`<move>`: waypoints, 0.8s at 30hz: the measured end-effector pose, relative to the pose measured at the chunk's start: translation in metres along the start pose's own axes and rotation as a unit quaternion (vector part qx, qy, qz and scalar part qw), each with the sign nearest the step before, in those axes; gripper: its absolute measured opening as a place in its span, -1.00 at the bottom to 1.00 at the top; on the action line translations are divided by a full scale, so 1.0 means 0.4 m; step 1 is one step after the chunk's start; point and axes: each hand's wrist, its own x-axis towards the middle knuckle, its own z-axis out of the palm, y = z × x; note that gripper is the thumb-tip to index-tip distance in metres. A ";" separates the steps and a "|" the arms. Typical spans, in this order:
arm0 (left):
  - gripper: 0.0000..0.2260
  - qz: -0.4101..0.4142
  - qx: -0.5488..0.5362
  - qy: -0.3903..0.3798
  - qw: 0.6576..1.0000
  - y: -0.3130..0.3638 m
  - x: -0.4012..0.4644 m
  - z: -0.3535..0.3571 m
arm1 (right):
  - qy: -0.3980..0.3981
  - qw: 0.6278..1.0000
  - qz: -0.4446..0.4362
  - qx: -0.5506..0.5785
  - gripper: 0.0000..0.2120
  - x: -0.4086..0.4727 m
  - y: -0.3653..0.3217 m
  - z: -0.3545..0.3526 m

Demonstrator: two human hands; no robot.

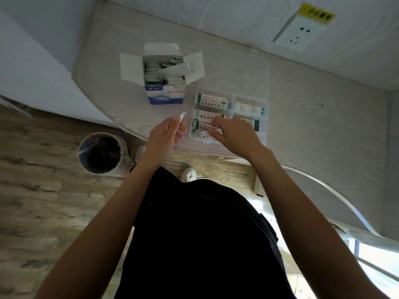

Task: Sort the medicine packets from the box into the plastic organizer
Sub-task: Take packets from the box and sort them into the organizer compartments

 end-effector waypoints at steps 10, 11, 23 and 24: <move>-0.68 0.006 0.012 -0.002 1.000 -0.008 0.003 -0.005 | -0.013 0.994 -0.039 -0.105 -0.74 0.019 -0.016 0.013; -0.68 0.004 0.011 -0.003 1.000 -0.008 0.003 -0.005 | -0.012 0.993 -0.044 -0.110 -0.73 0.019 -0.019 0.012; -0.74 -0.013 -0.015 -0.008 1.000 -0.008 0.000 0.000 | 0.056 0.968 -0.030 -0.242 -0.85 0.003 -0.035 0.047; -0.74 -0.013 -0.019 -0.007 1.000 -0.008 0.000 0.001 | 0.066 0.970 -0.028 -0.231 -0.84 0.003 -0.038 0.055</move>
